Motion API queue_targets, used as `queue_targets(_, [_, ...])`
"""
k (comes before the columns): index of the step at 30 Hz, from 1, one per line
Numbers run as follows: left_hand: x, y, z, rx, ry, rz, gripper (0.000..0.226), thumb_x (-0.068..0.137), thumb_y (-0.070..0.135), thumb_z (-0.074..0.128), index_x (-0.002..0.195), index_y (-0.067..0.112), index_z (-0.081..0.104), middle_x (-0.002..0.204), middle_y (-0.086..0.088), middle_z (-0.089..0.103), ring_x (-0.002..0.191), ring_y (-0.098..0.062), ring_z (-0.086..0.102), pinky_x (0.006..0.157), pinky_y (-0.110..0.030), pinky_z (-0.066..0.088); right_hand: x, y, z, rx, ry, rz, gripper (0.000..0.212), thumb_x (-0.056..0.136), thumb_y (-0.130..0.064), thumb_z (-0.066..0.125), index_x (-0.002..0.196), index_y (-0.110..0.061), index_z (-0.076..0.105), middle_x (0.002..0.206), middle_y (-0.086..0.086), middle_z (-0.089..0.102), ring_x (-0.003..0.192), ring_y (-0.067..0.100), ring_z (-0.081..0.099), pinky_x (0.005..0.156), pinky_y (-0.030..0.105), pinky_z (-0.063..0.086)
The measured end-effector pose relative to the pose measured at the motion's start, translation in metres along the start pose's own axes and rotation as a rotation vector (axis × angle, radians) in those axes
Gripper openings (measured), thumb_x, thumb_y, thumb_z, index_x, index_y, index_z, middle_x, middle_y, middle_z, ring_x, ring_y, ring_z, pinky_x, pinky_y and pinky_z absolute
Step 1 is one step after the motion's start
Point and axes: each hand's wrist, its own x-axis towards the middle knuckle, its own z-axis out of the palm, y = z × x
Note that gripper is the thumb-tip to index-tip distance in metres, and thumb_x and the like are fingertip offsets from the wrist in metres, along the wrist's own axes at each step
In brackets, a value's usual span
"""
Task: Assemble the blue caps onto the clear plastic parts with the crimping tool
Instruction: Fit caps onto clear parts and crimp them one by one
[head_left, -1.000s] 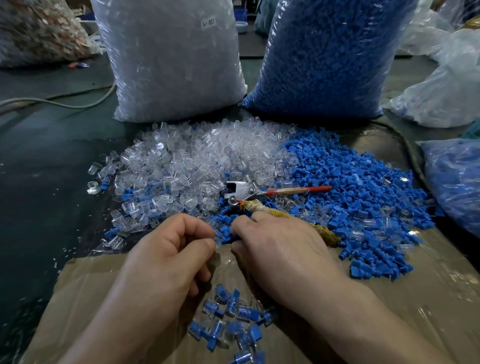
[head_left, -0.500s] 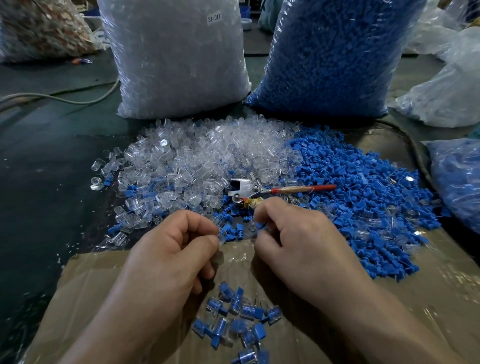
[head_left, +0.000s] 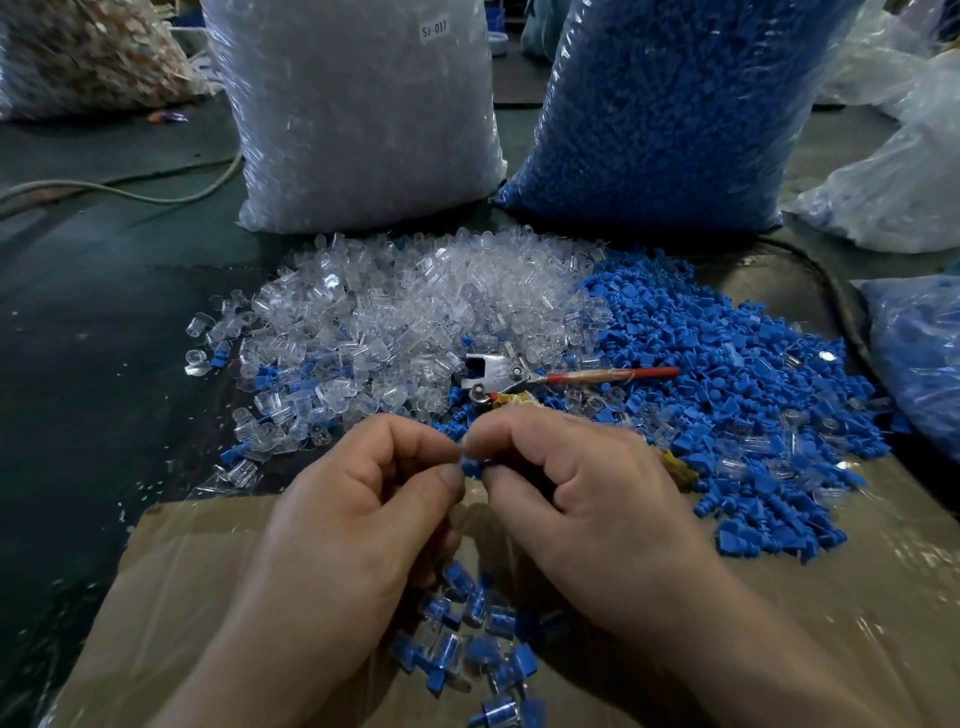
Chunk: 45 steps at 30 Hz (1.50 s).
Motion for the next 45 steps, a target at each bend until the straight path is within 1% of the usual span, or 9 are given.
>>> queue_targets(7, [0.001, 0.001, -0.001, -0.082, 0.004, -0.045, 0.018, 0.087, 0.006, 0.068, 0.079, 0.022, 0.072, 0.058, -0.01, 0.062, 0.047, -0.016, 0.058, 0.041, -0.023, 0.044, -0.001, -0.001, 0.004, -0.172, 0.102, -0.188, 0.02, 0.091, -0.026, 0.053, 0.11, -0.025, 0.062, 0.092, -0.01, 0.066, 0.085, 0.008, 0.061, 0.072, 0.031, 0.052])
queue_targets(13, [0.0, 0.0, 0.0, -0.131, 0.025, -0.027, 0.015, 0.067, 0.028, 0.074, 0.082, 0.025, 0.073, 0.059, -0.005, 0.063, 0.048, -0.015, 0.06, 0.041, -0.021, 0.044, -0.001, 0.001, 0.002, -0.041, 0.093, -0.027, 0.007, 0.09, -0.031, 0.06, 0.092, -0.028, 0.066, 0.082, -0.015, 0.064, 0.081, 0.003, 0.06, 0.069, 0.024, 0.046])
queue_targets(17, [0.001, -0.005, -0.003, -0.058, 0.022, -0.009, 0.013, 0.083, 0.012, 0.071, 0.083, 0.025, 0.072, 0.058, -0.012, 0.064, 0.046, -0.017, 0.057, 0.044, -0.024, 0.045, -0.002, -0.003, 0.003, -0.243, 0.019, -0.095, 0.017, 0.096, -0.033, 0.049, 0.092, -0.025, 0.064, 0.083, -0.013, 0.061, 0.077, 0.007, 0.057, 0.066, 0.031, 0.049])
queue_targets(26, [0.001, -0.005, -0.003, 0.074, -0.02, 0.0, 0.012, 0.077, 0.03, 0.073, 0.089, 0.03, 0.074, 0.059, -0.007, 0.067, 0.051, -0.018, 0.06, 0.048, -0.031, 0.047, -0.004, -0.006, 0.001, -0.385, -0.094, -0.106, 0.029, 0.094, -0.037, 0.036, 0.094, -0.023, 0.062, 0.082, -0.008, 0.06, 0.073, 0.014, 0.056, 0.057, 0.038, 0.05])
queue_targets(30, [0.001, -0.001, -0.003, -0.024, -0.017, -0.015, 0.024, 0.06, 0.031, 0.082, 0.082, 0.026, 0.074, 0.059, -0.007, 0.066, 0.048, -0.015, 0.058, 0.045, -0.024, 0.045, -0.006, -0.008, 0.001, -0.387, -0.083, -0.101, 0.012, 0.093, -0.028, 0.053, 0.101, -0.026, 0.061, 0.088, -0.009, 0.062, 0.078, 0.013, 0.057, 0.056, 0.032, 0.05])
queue_targets(35, [0.003, -0.006, -0.005, 0.111, 0.09, 0.024, 0.024, 0.076, 0.017, 0.085, 0.083, 0.035, 0.071, 0.063, -0.002, 0.067, 0.053, -0.018, 0.059, 0.048, -0.031, 0.047, 0.001, -0.003, -0.002, -0.509, -0.049, -0.097, 0.031, 0.092, -0.034, 0.049, 0.119, -0.025, 0.06, 0.114, -0.004, 0.062, 0.109, 0.018, 0.052, 0.089, 0.034, 0.049])
queue_targets(37, [0.002, -0.006, -0.006, 0.121, 0.099, 0.027, 0.027, 0.079, 0.011, 0.077, 0.083, 0.037, 0.071, 0.06, -0.001, 0.067, 0.049, -0.012, 0.06, 0.045, -0.021, 0.048, 0.007, 0.008, -0.01, -0.61, -0.08, 0.09, 0.056, 0.091, -0.049, 0.044, 0.143, -0.035, 0.03, 0.149, -0.005, 0.037, 0.14, 0.021, 0.026, 0.118, 0.045, 0.021])
queue_targets(40, [0.001, -0.001, -0.005, 0.089, 0.085, 0.007, 0.031, 0.082, 0.005, 0.073, 0.082, 0.035, 0.07, 0.055, -0.002, 0.063, 0.044, -0.011, 0.057, 0.043, -0.019, 0.048, 0.011, 0.031, -0.022, -0.724, -0.135, 0.238, 0.079, 0.091, -0.06, 0.044, 0.15, -0.036, -0.002, 0.163, -0.004, 0.004, 0.149, 0.021, -0.006, 0.117, 0.04, -0.006])
queue_targets(45, [0.001, 0.003, -0.005, 0.035, 0.056, -0.019, 0.032, 0.083, 0.001, 0.072, 0.08, 0.033, 0.071, 0.052, -0.003, 0.061, 0.042, -0.011, 0.054, 0.041, -0.017, 0.046, 0.016, 0.04, -0.021, -0.762, -0.18, 0.236, 0.074, 0.089, -0.065, 0.042, 0.15, -0.032, 0.017, 0.154, -0.005, 0.027, 0.142, 0.024, 0.019, 0.119, 0.045, 0.012])
